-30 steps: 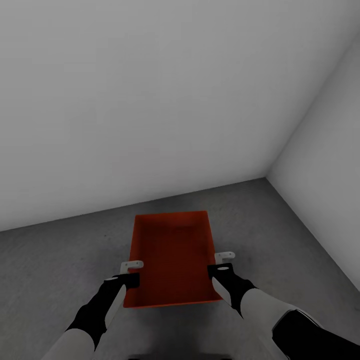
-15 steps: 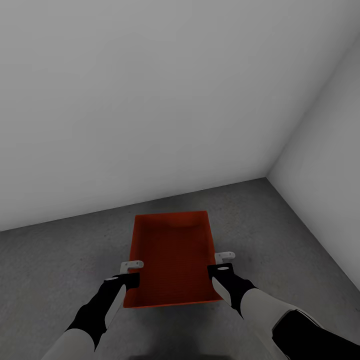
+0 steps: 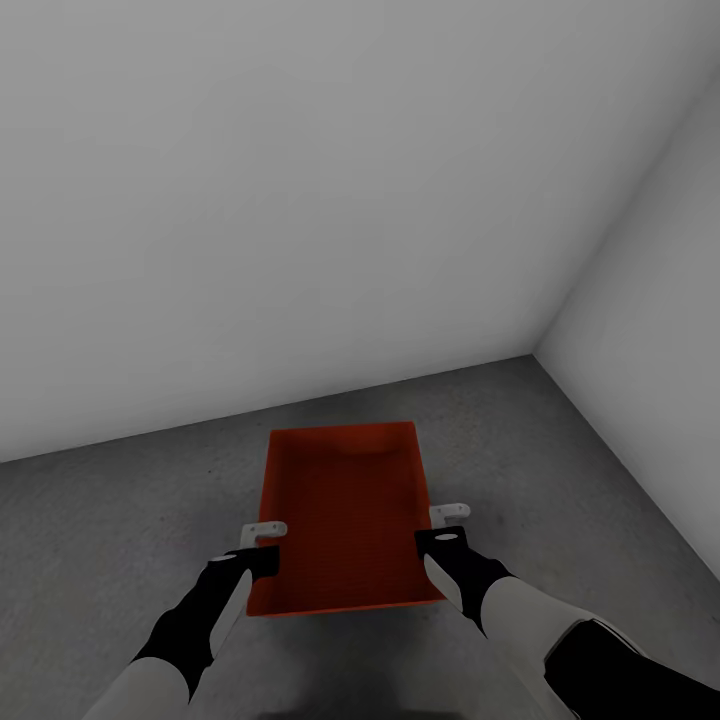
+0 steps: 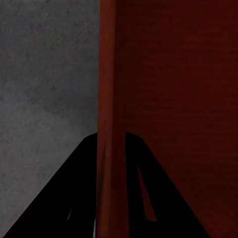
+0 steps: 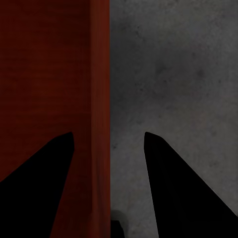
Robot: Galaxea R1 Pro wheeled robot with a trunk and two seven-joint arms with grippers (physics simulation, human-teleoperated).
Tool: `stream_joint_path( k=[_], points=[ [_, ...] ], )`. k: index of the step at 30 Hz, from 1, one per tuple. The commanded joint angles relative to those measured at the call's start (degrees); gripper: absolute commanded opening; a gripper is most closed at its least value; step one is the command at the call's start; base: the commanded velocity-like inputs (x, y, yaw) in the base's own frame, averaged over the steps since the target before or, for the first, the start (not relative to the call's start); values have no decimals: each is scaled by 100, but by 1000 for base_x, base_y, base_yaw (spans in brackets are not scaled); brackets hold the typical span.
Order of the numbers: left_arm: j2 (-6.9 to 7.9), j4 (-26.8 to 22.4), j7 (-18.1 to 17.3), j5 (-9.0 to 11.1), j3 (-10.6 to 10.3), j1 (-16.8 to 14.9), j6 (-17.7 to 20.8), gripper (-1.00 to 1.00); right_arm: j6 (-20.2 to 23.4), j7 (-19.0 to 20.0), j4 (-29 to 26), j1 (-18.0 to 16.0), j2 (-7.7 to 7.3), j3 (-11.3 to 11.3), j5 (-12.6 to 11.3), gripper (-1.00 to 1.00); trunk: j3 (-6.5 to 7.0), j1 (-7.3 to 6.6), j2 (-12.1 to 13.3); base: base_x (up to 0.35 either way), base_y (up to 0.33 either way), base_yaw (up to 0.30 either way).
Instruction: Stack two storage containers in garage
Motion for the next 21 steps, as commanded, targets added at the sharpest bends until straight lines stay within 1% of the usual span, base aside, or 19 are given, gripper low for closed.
stream_joint_path(
  k=[1, 17, 21],
  points=[
    [57, -20, 124, -322, -26, -1, -152, -100, 28, 80, 2, -2, -4, 128, -254, -100, -8, 2, -8, 0, 0, 0],
    [60, -40, 111, -323, -29, -1, -153, -100, 28, 80, 2, -2, -2, 128, -262, -100, -9, 2, -8, 0, 0, 0],
    [59, -41, 114, -323, -26, -1, -157, -100, 28, 80, 2, -2, -3, 128, -263, -100, -28, 2, -8, 0, 0, 0]
  ],
)
